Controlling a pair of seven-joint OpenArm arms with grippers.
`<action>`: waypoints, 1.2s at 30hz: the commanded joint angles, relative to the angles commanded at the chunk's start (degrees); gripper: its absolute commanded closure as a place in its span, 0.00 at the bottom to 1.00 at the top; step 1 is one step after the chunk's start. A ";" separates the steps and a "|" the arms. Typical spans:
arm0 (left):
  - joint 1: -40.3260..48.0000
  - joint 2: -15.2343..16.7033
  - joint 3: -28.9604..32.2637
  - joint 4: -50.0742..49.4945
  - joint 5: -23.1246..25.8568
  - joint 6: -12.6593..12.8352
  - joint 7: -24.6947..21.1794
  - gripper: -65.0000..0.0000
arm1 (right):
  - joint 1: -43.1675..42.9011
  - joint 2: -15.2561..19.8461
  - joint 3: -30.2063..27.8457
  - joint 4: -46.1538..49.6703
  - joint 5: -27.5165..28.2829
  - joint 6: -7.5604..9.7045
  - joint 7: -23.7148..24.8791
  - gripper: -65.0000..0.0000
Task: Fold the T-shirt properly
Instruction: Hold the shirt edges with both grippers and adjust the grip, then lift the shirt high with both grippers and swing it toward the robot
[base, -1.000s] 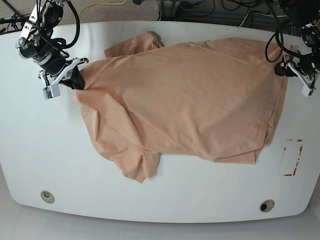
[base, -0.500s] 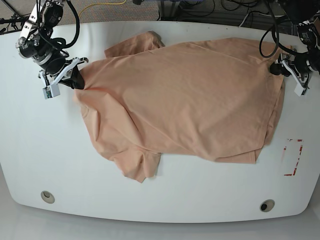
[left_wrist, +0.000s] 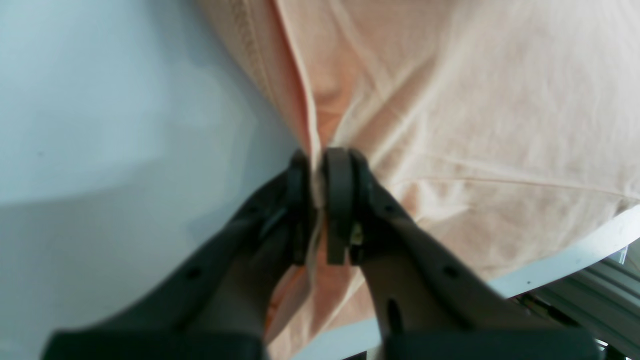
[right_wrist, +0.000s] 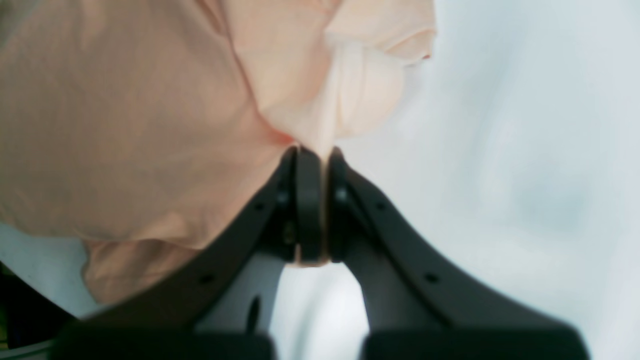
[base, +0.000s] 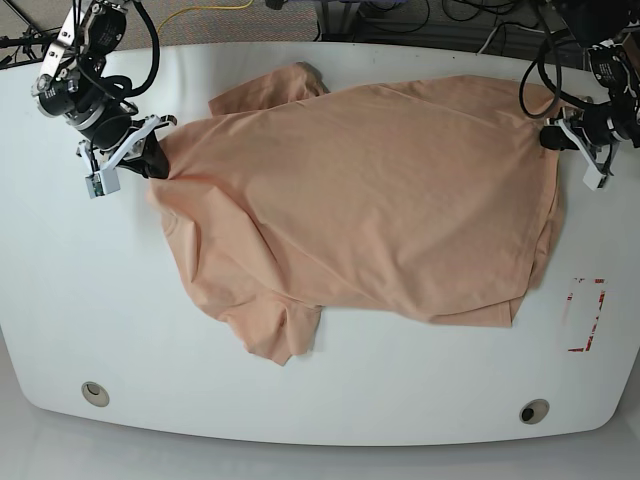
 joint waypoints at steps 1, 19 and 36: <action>0.00 0.00 0.09 0.79 0.09 0.00 -0.09 0.97 | 0.00 0.00 0.09 0.53 0.00 -0.09 0.00 1.00; -12.48 5.01 -1.23 28.13 0.00 0.00 1.19 0.97 | 4.84 3.25 4.22 4.04 -0.35 -0.26 0.00 1.00; -32.88 8.00 1.58 26.64 0.09 0.00 1.19 0.96 | 23.47 11.78 -1.85 -9.14 -0.35 -0.35 -0.09 1.00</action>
